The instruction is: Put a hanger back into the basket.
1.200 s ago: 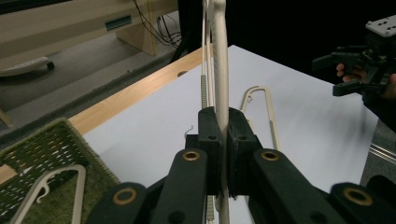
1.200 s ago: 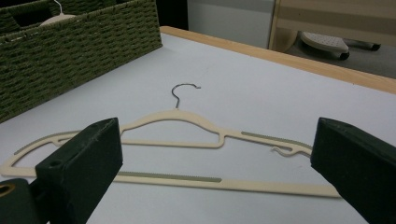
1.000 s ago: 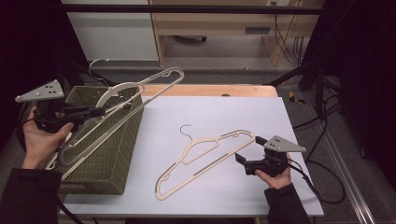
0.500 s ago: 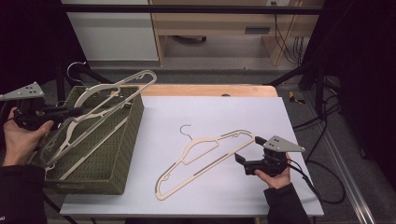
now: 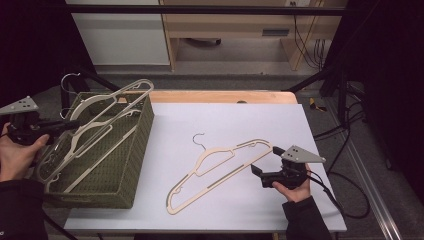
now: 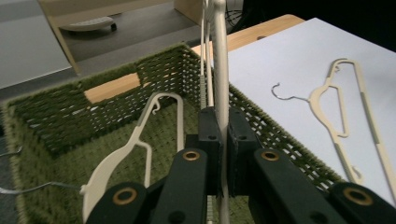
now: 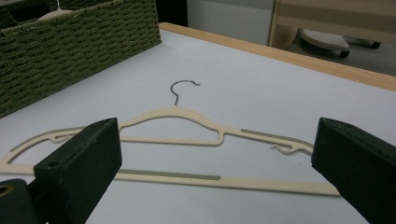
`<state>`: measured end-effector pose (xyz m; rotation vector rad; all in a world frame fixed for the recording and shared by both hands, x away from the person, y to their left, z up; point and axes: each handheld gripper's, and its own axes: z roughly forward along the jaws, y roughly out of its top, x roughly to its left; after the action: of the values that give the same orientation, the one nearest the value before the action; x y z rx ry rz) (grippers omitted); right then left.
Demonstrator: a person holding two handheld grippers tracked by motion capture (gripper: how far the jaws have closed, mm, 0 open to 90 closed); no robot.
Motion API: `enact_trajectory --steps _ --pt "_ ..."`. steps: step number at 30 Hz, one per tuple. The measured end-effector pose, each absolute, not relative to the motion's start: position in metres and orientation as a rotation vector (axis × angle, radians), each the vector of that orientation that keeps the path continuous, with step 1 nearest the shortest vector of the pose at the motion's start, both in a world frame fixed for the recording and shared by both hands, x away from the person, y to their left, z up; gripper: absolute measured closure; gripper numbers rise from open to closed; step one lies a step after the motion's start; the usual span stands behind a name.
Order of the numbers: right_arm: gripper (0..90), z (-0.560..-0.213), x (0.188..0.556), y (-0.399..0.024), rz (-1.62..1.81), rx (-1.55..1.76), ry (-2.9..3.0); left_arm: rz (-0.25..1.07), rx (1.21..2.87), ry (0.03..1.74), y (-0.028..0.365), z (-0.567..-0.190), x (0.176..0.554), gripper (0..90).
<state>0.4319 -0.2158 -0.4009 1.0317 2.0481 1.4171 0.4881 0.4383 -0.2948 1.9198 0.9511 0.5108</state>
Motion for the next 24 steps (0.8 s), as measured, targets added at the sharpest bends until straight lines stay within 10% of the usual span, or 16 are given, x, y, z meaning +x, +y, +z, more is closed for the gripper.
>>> enact_trajectory --steps 24 --pt "2.5 -0.403 0.433 -0.213 1.404 1.032 2.061 0.353 1.947 1.145 0.445 -0.359 0.496 86.1"
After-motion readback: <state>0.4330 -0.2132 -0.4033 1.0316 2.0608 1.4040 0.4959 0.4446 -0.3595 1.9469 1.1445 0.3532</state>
